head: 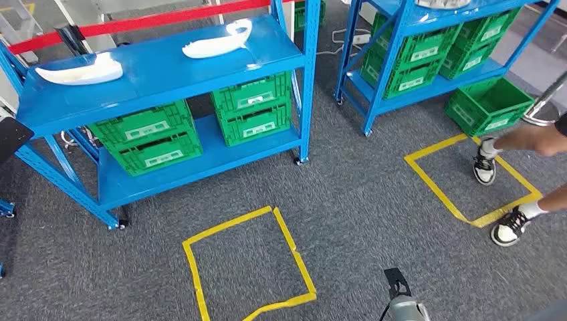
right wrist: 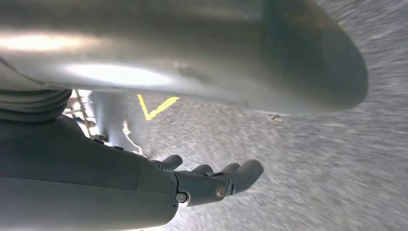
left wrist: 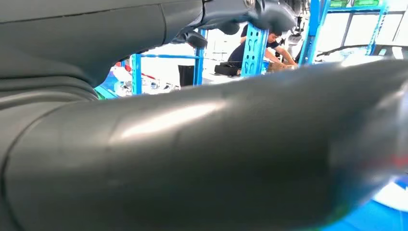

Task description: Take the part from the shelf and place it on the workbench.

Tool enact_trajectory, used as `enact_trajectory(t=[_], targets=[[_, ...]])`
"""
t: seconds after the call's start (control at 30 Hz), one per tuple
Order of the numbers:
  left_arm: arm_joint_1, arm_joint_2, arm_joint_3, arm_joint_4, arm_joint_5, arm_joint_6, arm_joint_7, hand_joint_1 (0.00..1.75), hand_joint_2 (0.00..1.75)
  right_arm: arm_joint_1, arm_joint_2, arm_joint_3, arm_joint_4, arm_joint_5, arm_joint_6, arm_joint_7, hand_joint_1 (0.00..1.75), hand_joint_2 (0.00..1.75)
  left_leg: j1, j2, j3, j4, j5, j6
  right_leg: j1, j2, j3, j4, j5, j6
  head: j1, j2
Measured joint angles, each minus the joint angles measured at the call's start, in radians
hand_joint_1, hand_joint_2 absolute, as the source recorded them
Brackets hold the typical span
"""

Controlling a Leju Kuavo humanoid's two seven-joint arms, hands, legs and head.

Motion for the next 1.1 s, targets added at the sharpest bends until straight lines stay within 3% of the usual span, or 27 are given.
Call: enact_trajectory(t=[0.07, 0.1, 0.17, 0.2, 0.23, 0.27, 0.3, 0.33, 0.37, 0.4, 0.47, 0.53, 0.57, 0.6, 0.67, 0.7, 0.73, 0.83, 0.87, 0.93, 0.97, 1.03, 1.07, 1.1], targets=[[0.008, 0.0, -0.001, 0.001, 0.002, 0.0, 0.0, 0.0, 0.0, 0.003, -0.003, 0.0, 0.0, 0.0, 0.0, 0.0, 0.0, 0.0, 0.002, -0.002, 0.018, -0.002, -0.016, -0.008, 0.001, 0.0, -0.044, 0.035, -0.043, 0.005, 0.0, 0.0], [0.015, 0.0, -0.002, 0.003, 0.003, 0.0, 0.0, 0.0, 0.0, 0.006, -0.005, 0.0, 0.0, 0.001, 0.0, 0.0, 0.0, 0.0, 0.005, -0.004, 0.037, -0.004, -0.032, -0.016, 0.002, 0.0, -0.084, 0.058, -0.083, 0.011, -0.001, 0.0], [0.024, 0.0, -0.003, 0.004, 0.005, 0.0, 0.0, 0.0, 0.0, 0.01, -0.007, 0.0, 0.0, 0.003, 0.0, -0.001, 0.0, 0.0, 0.01, -0.009, 0.078, -0.004, -0.067, -0.028, -0.002, -0.001, -0.137, 0.035, -0.145, 0.026, -0.001, 0.0], [0.027, 0.0, -0.003, 0.005, 0.006, 0.0, 0.0, 0.0, 0.0, 0.013, -0.007, 0.0, 0.0, 0.004, 0.0, -0.005, 0.0, 0.0, 0.012, -0.01, 0.1, -0.003, -0.086, -0.034, -0.007, -0.002, -0.151, -0.007, -0.133, 0.036, -0.001, 0.0], [0.029, -0.001, -0.004, 0.008, 0.008, -0.001, 0.0, 0.0, 0.0, 0.016, -0.007, 0.0, 0.0, 0.006, 0.0, -0.012, 0.0, 0.0, 0.014, -0.01, 0.118, -0.001, -0.107, -0.041, -0.014, -0.005, -0.159, -0.064, -0.074, 0.044, -0.001, 0.0], [0.032, -0.001, -0.005, 0.011, 0.01, -0.003, 0.0, 0.0, 0.0, 0.02, -0.007, 0.0, 0.001, 0.007, 0.0, -0.021, 0.0, 0.0, 0.014, -0.011, 0.138, 0.005, -0.131, -0.048, -0.019, -0.011, -0.163, -0.117, 0.015, 0.047, -0.002, 0.0], [0.034, 0.0, -0.006, 0.013, 0.012, -0.005, 0.0, 0.0, 0.0, 0.022, -0.007, 0.0, 0.002, 0.007, 0.001, -0.029, 0.0, 0.0, 0.013, -0.013, 0.15, 0.011, -0.152, -0.055, -0.022, -0.015, -0.162, -0.153, 0.092, 0.041, -0.004, 0.0], [0.035, 0.001, -0.008, 0.013, 0.013, -0.008, -0.001, 0.0, 0.0, 0.023, -0.007, 0.0, 0.003, 0.008, 0.001, -0.034, 0.0, 0.0, 0.014, -0.014, 0.158, 0.015, -0.17, -0.06, -0.021, -0.018, -0.16, -0.17, 0.147, 0.031, -0.007, 0.0], [0.033, 0.003, -0.011, 0.01, 0.015, -0.009, -0.002, 0.0, 0.0, 0.02, -0.008, 0.001, 0.004, 0.009, 0.001, -0.037, 0.0, 0.0, 0.015, -0.016, 0.167, 0.022, -0.18, -0.065, -0.016, -0.02, -0.155, -0.17, 0.161, 0.017, -0.009, 0.0], [0.028, 0.004, -0.013, 0.003, 0.017, -0.009, -0.003, 0.0, 0.0, 0.015, -0.009, 0.001, 0.003, 0.01, 0.002, -0.037, 0.0, 0.0, 0.017, -0.016, 0.164, 0.036, -0.178, -0.071, -0.014, -0.019, -0.145, -0.165, 0.145, 0.003, -0.01, 0.0], [0.022, 0.005, -0.019, -0.008, 0.026, -0.006, -0.006, 0.0, 0.0, 0.008, -0.013, 0.001, 0.002, 0.016, 0.002, -0.036, 0.0, 0.0, 0.024, -0.013, 0.123, 0.131, -0.143, -0.087, -0.015, -0.017, -0.118, -0.169, 0.12, -0.013, -0.012, 0.0], [0.027, 0.008, -0.026, -0.007, 0.039, -0.003, -0.006, 0.0, 0.0, 0.008, -0.018, 0.003, 0.002, 0.025, 0.005, -0.035, 0.0, 0.0, 0.034, -0.007, 0.026, 0.276, -0.124, -0.107, -0.019, -0.013, -0.072, -0.182, 0.092, -0.018, -0.016, 0.0], [0.033, 0.011, -0.029, -0.005, 0.045, -0.002, -0.005, 0.0, 0.0, 0.009, -0.019, 0.004, 0.002, 0.029, 0.006, -0.036, 0.0, 0.0, 0.039, -0.005, -0.026, 0.332, -0.147, -0.115, -0.021, -0.011, -0.047, -0.19, 0.078, -0.017, -0.017, 0.0], [0.04, 0.013, -0.032, -0.004, 0.051, -0.002, -0.005, 0.0, 0.0, 0.01, -0.02, 0.006, 0.002, 0.031, 0.006, -0.038, 0.0, 0.0, 0.044, -0.003, -0.073, 0.362, -0.189, -0.118, -0.022, -0.008, -0.021, -0.197, 0.063, -0.015, -0.016, 0.0], [0.046, 0.021, -0.037, -0.003, 0.062, -0.001, -0.006, 0.0, 0.0, 0.01, -0.021, 0.009, 0.002, 0.035, 0.007, -0.046, 0.0, 0.0, 0.047, -0.002, -0.137, 0.351, -0.269, -0.116, -0.027, -0.002, 0.029, -0.209, 0.032, -0.011, -0.017, 0.0], [0.046, 0.026, -0.04, -0.003, 0.068, -0.001, -0.006, 0.0, 0.0, 0.01, -0.021, 0.01, 0.002, 0.038, 0.007, -0.051, 0.0, 0.0, 0.047, -0.001, -0.154, 0.312, -0.272, -0.113, -0.029, 0.001, 0.055, -0.214, 0.016, -0.009, -0.017, 0.0], [0.047, 0.032, -0.042, -0.002, 0.073, -0.001, -0.007, 0.0, 0.0, 0.01, -0.022, 0.012, 0.002, 0.041, 0.008, -0.056, 0.0, 0.0, 0.045, 0.001, -0.163, 0.255, -0.226, -0.108, -0.03, 0.003, 0.081, -0.219, -0.002, -0.006, -0.017, 0.0], [0.06, 0.058, -0.052, 0.002, 0.085, -0.003, -0.014, 0.0, 0.0, 0.011, -0.023, 0.017, 0.003, 0.046, 0.01, -0.065, 0.0, 0.0, 0.032, 0.006, -0.169, 0.065, 0.06, -0.083, -0.028, 0.013, 0.145, -0.234, -0.053, 0.012, -0.025, 0.0], [0.062, 0.065, -0.056, -0.002, 0.087, -0.004, -0.018, 0.0, 0.0, 0.01, -0.023, 0.017, 0.004, 0.047, 0.01, -0.068, 0.0, 0.0, 0.029, 0.002, -0.165, 0.039, 0.108, -0.079, -0.026, 0.017, 0.162, -0.233, -0.062, 0.019, -0.027, 0.0], [0.057, 0.077, -0.064, -0.014, 0.09, -0.004, -0.027, 0.0, 0.0, 0.004, -0.028, 0.018, 0.002, 0.047, 0.009, -0.07, 0.0, 0.0, 0.03, -0.01, -0.14, 0.038, 0.099, -0.073, -0.024, 0.017, 0.176, -0.2, -0.05, 0.031, -0.027, 0.0], [0.051, 0.078, -0.066, -0.019, 0.092, -0.002, -0.031, 0.0, 0.0, 0.0, -0.031, 0.018, 0.001, 0.048, 0.009, -0.07, 0.0, 0.0, 0.03, -0.013, -0.122, 0.038, 0.086, -0.068, -0.025, 0.014, 0.161, -0.151, -0.033, 0.034, -0.026, 0.0], [0.047, 0.082, -0.071, -0.022, 0.095, 0.0, -0.032, 0.0, 0.0, -0.007, -0.036, 0.019, 0.0, 0.051, 0.01, -0.069, 0.0, 0.0, 0.029, -0.017, -0.086, 0.039, 0.058, -0.053, -0.023, 0.004, 0.082, -0.022, -0.031, 0.035, -0.023, 0.0], [0.049, 0.084, -0.074, -0.022, 0.096, 0.0, -0.031, 0.0, 0.0, -0.009, -0.037, 0.021, 0.0, 0.055, 0.012, -0.067, 0.0, 0.0, 0.026, -0.019, -0.07, 0.04, 0.043, -0.049, -0.018, 0.001, 0.033, 0.038, -0.056, 0.034, -0.022, 0.0], [0.054, 0.084, -0.078, -0.022, 0.098, -0.001, -0.03, 0.0, 0.0, -0.009, -0.036, 0.023, 0.0, 0.059, 0.014, -0.066, 0.0, 0.0, 0.023, -0.021, -0.054, 0.04, 0.028, -0.044, -0.013, -0.001, -0.013, 0.079, -0.099, 0.034, -0.02, 0.0]])
